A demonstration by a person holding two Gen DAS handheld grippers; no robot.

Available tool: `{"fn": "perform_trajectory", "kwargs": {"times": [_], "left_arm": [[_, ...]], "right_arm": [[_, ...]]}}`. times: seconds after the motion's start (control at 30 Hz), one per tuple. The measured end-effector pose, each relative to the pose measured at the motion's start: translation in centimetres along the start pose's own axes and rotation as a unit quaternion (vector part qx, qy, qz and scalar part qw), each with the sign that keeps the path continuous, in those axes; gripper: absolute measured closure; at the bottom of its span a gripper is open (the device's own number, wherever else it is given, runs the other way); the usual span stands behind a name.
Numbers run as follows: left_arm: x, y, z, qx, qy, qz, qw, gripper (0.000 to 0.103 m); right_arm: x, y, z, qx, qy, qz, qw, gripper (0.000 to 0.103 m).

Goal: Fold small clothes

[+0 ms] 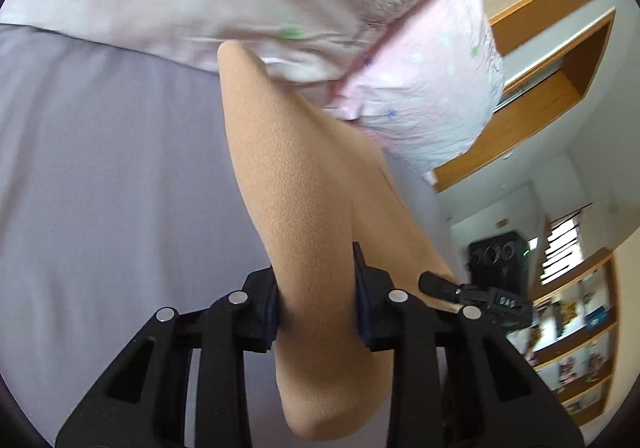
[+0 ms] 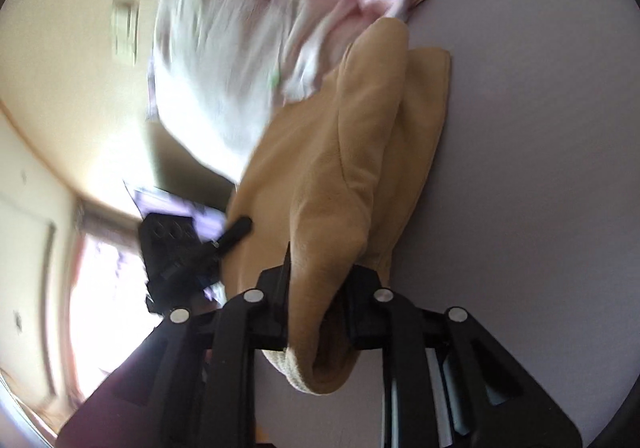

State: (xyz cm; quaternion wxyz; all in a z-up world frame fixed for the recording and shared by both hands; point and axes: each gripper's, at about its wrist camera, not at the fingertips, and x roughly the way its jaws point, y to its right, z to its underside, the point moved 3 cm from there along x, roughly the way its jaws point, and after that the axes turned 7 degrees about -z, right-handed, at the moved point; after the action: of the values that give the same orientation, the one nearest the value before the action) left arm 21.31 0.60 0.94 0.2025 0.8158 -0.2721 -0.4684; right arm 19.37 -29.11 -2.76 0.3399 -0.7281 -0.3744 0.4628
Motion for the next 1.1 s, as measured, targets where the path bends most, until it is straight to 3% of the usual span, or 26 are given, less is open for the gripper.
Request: {"fn": "perform_trajectory", "kwargs": {"times": [0.03, 0.1, 0.2, 0.23, 0.27, 0.3, 0.37, 0.4, 0.5, 0.53, 0.6, 0.67, 0.7, 0.73, 0.8, 0.83, 0.87, 0.93, 1.03, 1.1], "left_arm": [[-0.5, -0.6, 0.5, 0.004, -0.004, -0.016, 0.9999, 0.069], [-2.4, -1.0, 1.5, 0.019, 0.008, -0.033, 0.9993, 0.069], [-5.9, 1.4, 2.5, 0.087, 0.062, -0.044, 0.9933, 0.068], [-6.6, 3.1, 2.9, 0.113, 0.076, -0.035, 0.9900, 0.061], [-6.7, 4.3, 3.3, 0.130, 0.080, -0.029, 0.9880, 0.048], [-6.4, 5.8, 3.6, 0.150, 0.079, -0.023, 0.9852, 0.043], [-4.7, 8.0, 4.3, 0.182, 0.058, -0.022, 0.9813, 0.041], [-4.2, 8.3, 4.6, 0.192, 0.048, -0.025, 0.9799, 0.040], [-1.2, 8.3, 6.0, 0.208, 0.006, -0.065, 0.9760, 0.040], [-0.3, 7.6, 6.4, 0.204, -0.011, -0.080, 0.9756, 0.040], [0.2, 7.2, 7.0, 0.199, -0.007, -0.085, 0.9763, 0.040], [-0.7, 7.4, 7.3, 0.195, 0.002, -0.079, 0.9776, 0.040], [-1.3, 7.5, 7.4, 0.191, 0.008, -0.072, 0.9789, 0.040], [-2.1, 7.5, 7.5, 0.187, 0.017, -0.063, 0.9802, 0.039], [-4.2, 7.2, 8.1, 0.175, 0.042, -0.063, 0.9815, 0.024], [-5.1, 6.9, 8.3, 0.169, 0.057, -0.077, 0.9809, 0.008], [-6.2, 6.5, 8.8, 0.161, 0.078, -0.106, 0.9782, 0.001], [-7.2, 5.4, 9.6, 0.144, 0.091, -0.169, 0.9707, 0.001], [-7.0, 4.0, 10.2, 0.124, 0.071, -0.227, 0.9633, 0.001], [-6.1, 3.3, 10.5, 0.119, 0.052, -0.254, 0.9585, 0.001]], "right_arm": [[0.5, -0.3, 0.3, -0.013, -0.006, 0.026, 1.000, 0.069], [-0.6, -1.2, 0.2, -0.032, 0.015, 0.051, 0.998, 0.064], [-5.2, -3.3, -1.3, -0.078, 0.129, 0.083, 0.985, 0.062], [-6.0, -4.1, -1.9, -0.084, 0.145, 0.062, 0.984, 0.062], [-5.9, -4.7, -2.3, -0.078, 0.138, 0.030, 0.987, 0.062], [-5.0, -5.5, -2.8, -0.072, 0.118, -0.011, 0.990, 0.059], [-2.7, -6.5, -3.0, -0.069, 0.083, -0.039, 0.993, 0.046], [-1.4, -6.7, -2.8, -0.065, 0.060, -0.043, 0.995, 0.037], [2.5, -5.4, -2.6, -0.046, 0.011, 0.014, 0.999, 0.036], [2.9, -4.0, -2.7, -0.031, 0.008, 0.034, 0.999, 0.047], [2.4, -2.8, -2.9, -0.005, 0.017, 0.028, 0.999, 0.066], [1.8, -3.1, -2.4, -0.003, 0.018, 0.027, 0.999, 0.067], [1.3, -3.9, -2.0, -0.020, 0.025, 0.036, 0.999, 0.058], [0.6, -5.4, -1.1, -0.053, 0.039, 0.045, 0.997, 0.036], [-1.2, -7.6, 0.4, -0.111, 0.074, 0.073, 0.988, 0.007], [-2.4, -8.7, 1.7, -0.145, 0.099, 0.096, 0.980, 0.002], [-3.7, -9.3, 2.6, -0.170, 0.114, 0.115, 0.972, 0.002], [-4.7, -10.2, 4.9, -0.197, 0.135, 0.186, 0.953, 0.002], [-3.5, -9.5, 7.7, -0.208, 0.120, 0.286, 0.928, 0.002], [-2.1, -8.9, 9.6, -0.218, 0.097, 0.298, 0.924, 0.002]]}}
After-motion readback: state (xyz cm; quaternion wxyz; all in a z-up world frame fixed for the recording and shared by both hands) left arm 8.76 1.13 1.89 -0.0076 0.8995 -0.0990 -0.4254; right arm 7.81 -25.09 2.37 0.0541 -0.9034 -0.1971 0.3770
